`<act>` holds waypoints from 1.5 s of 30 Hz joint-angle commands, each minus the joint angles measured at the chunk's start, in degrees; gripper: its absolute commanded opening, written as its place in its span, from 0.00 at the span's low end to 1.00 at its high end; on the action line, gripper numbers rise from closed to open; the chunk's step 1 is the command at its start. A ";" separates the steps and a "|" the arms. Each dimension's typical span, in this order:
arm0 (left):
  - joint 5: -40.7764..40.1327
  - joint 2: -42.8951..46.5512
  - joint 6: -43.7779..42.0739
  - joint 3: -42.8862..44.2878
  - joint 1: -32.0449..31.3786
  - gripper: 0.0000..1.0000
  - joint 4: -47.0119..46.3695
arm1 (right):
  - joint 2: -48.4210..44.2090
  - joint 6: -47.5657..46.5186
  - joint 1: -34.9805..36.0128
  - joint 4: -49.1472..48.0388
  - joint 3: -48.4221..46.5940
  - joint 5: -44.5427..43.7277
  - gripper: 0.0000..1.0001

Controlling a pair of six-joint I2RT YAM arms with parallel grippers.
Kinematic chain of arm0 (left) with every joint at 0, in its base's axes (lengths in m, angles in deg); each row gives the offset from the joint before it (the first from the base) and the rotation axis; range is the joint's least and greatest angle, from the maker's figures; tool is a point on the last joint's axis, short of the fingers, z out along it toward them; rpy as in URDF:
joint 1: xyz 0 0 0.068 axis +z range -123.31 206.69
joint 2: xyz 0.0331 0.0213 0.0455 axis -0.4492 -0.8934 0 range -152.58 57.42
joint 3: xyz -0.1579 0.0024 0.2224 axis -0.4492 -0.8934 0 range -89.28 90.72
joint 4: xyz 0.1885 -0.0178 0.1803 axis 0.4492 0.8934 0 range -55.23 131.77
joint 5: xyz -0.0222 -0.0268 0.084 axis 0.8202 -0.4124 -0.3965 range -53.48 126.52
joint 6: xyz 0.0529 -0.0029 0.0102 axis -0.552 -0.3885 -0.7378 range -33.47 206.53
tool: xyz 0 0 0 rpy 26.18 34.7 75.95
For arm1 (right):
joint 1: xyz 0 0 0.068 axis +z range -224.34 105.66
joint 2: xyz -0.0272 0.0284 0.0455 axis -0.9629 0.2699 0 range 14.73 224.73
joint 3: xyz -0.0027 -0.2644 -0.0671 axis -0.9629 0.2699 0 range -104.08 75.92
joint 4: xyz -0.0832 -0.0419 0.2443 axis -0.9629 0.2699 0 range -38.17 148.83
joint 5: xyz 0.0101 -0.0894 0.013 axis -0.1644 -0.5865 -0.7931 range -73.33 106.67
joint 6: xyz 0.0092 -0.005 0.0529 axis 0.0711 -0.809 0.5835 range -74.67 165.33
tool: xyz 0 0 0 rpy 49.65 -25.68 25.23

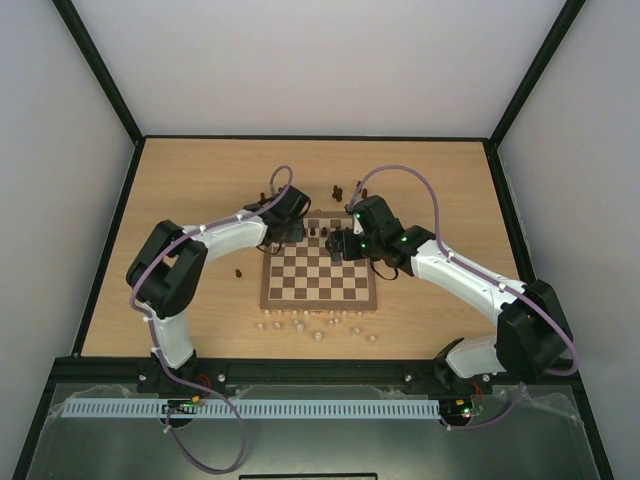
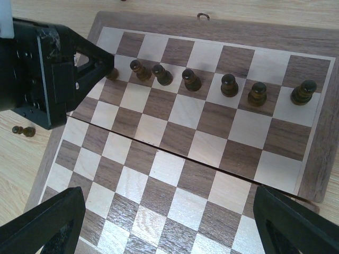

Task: Set up the chess pieces on the board
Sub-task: Place the chess piece on the chessboard, then pick up the chess piece at the center of the board.

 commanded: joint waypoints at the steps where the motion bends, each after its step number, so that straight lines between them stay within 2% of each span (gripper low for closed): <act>1: 0.32 -1.17 -0.79 2.35 0.13 0.08 -0.16 | -0.07 -0.21 0.06 0.60 0.61 -0.75 0.88; 11: 0.10 -2.88 -1.10 3.49 0.06 0.09 -0.01 | 0.30 -0.23 0.06 0.51 0.62 -0.43 0.88; 15: -0.83 -2.59 -1.02 3.15 0.11 0.16 0.06 | 0.53 -0.23 0.06 0.41 0.61 -0.27 0.88; 21: -0.58 -1.50 -1.39 3.05 0.11 0.35 0.08 | 0.54 -0.25 0.05 0.36 0.56 0.23 0.88; 29: 0.84 7.34 -1.64 -0.07 0.04 0.46 -0.45 | 0.76 -0.23 0.06 0.22 0.48 0.43 0.88; 36: -2.49 18.86 0.14 -8.69 1.15 0.53 3.54 | -0.45 -0.12 0.07 0.05 0.76 0.06 0.88; 41: -0.33 27.71 2.21 -20.14 6.30 0.56 2.80 | -0.38 0.03 0.06 -0.18 0.99 -0.02 0.88; 45: 0.17 28.62 3.96 -24.36 7.18 0.57 2.40 | -0.62 0.12 0.13 -0.45 0.96 0.79 0.88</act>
